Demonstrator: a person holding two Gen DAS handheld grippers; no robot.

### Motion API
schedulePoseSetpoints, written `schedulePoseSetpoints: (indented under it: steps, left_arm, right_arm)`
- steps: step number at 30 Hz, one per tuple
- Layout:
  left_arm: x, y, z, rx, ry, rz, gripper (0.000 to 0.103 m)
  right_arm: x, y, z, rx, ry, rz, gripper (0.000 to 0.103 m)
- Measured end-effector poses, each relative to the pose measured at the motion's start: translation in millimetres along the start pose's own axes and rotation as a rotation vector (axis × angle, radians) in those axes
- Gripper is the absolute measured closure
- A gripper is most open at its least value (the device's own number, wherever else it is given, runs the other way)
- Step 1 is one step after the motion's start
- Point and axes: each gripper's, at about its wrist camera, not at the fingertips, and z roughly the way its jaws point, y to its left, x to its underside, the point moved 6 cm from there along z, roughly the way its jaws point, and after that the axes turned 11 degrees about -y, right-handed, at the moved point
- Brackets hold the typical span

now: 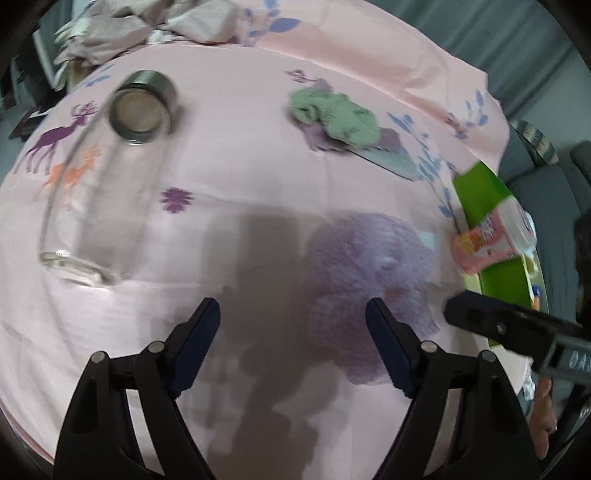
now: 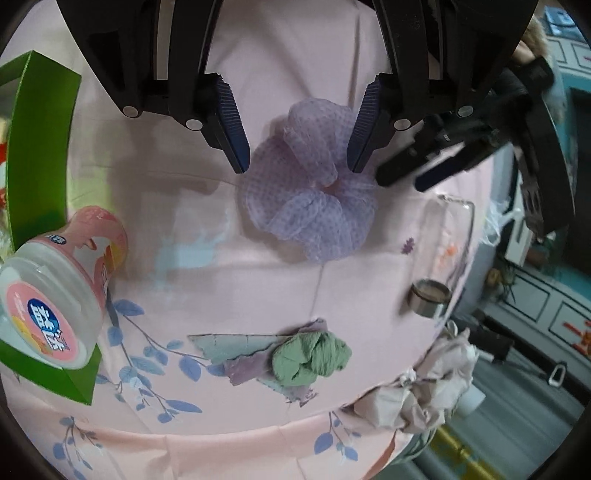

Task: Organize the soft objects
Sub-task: 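Carry the bath puff into the box onto the plush toy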

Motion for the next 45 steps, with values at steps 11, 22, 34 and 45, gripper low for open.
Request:
schedulePoseSetpoints:
  steps: [11,22,34,45]
  left_arm:
    - [19.6,-31.2,27.5,0.044,0.023,0.059,0.086]
    - [16.9,-41.2,17.3,0.063,-0.026,0.087,0.099]
    - [-28.0,-104.7,-42.6,0.205,-0.178,0.151,0.1]
    - [-64.5,-215.9,-64.7,0.404,-0.187,0.275,0.101]
  right_arm:
    - [13.3,2.0,39.3,-0.017,0.094,0.045,0.058]
    - [17.8,15.3,43.0,-0.048,0.071,-0.004,0.085]
    - [-18.4,27.6,-49.4,-0.051,-0.182,-0.053,0.085]
    - [-58.1,-22.9,-153.3,0.081,-0.442,-0.01,0.085]
